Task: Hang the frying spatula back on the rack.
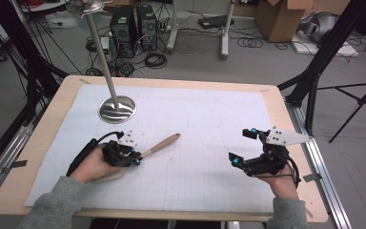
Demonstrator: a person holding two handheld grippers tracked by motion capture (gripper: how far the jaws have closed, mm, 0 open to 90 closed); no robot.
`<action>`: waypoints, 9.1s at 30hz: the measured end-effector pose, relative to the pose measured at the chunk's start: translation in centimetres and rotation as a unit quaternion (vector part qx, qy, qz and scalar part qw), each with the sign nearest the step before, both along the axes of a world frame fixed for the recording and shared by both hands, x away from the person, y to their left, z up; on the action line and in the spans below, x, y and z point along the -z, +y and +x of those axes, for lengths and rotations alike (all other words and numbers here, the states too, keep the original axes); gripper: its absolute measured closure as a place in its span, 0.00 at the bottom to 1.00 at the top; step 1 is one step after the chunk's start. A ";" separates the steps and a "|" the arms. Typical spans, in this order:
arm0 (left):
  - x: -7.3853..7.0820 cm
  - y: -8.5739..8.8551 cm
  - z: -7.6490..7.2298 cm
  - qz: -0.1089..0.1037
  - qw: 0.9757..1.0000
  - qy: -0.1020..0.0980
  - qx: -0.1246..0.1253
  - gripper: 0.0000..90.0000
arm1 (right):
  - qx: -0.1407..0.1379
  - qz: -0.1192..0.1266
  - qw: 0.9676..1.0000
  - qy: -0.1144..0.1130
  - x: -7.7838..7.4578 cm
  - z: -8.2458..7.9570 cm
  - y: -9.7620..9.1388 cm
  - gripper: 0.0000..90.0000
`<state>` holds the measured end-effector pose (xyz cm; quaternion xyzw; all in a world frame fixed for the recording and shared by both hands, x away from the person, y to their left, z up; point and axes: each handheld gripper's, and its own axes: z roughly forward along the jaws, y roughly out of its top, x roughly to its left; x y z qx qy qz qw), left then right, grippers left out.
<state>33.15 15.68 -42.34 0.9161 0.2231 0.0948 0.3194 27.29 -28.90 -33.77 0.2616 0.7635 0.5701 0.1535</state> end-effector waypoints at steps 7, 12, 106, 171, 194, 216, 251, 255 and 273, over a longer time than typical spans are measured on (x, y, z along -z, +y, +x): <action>-0.1 0.0 0.0 0.005 1.000 -0.001 0.003 0.86 | 0.001 0.001 1.000 -0.001 0.0 0.0 -0.1 0.03; -0.1 0.0 -0.1 0.004 1.000 -0.006 -0.001 0.86 | 0.000 0.001 1.000 0.000 0.0 0.0 -0.1 0.03; -6.4 14.4 -0.7 -0.154 0.981 -0.061 -0.098 0.86 | 0.005 0.005 1.000 0.011 0.5 0.2 -0.4 0.03; -11.5 19.9 0.7 -0.175 0.966 -0.116 -0.150 0.86 | 0.003 -0.003 1.000 0.016 1.5 0.9 -0.1 0.03; -14.7 22.4 0.4 -0.173 0.960 -0.143 -0.165 0.86 | 0.003 -0.007 1.000 0.015 1.5 0.8 0.0 0.03; -17.4 24.1 0.9 -0.181 0.955 -0.158 -0.174 0.86 | 0.006 -0.005 1.000 0.023 2.1 1.4 -0.4 0.03; -21.8 26.2 0.8 -0.201 0.941 -0.187 -0.200 0.86 | 0.004 0.000 0.999 0.037 2.8 2.2 -0.5 0.03; -22.4 26.2 0.8 -0.205 0.939 -0.191 -0.199 0.86 | 0.001 -0.002 0.999 0.038 2.8 2.3 -0.4 0.03; -22.7 25.5 1.7 -0.202 0.941 -0.186 -0.200 0.86 | 0.005 0.004 0.999 0.039 2.9 2.3 -0.7 0.03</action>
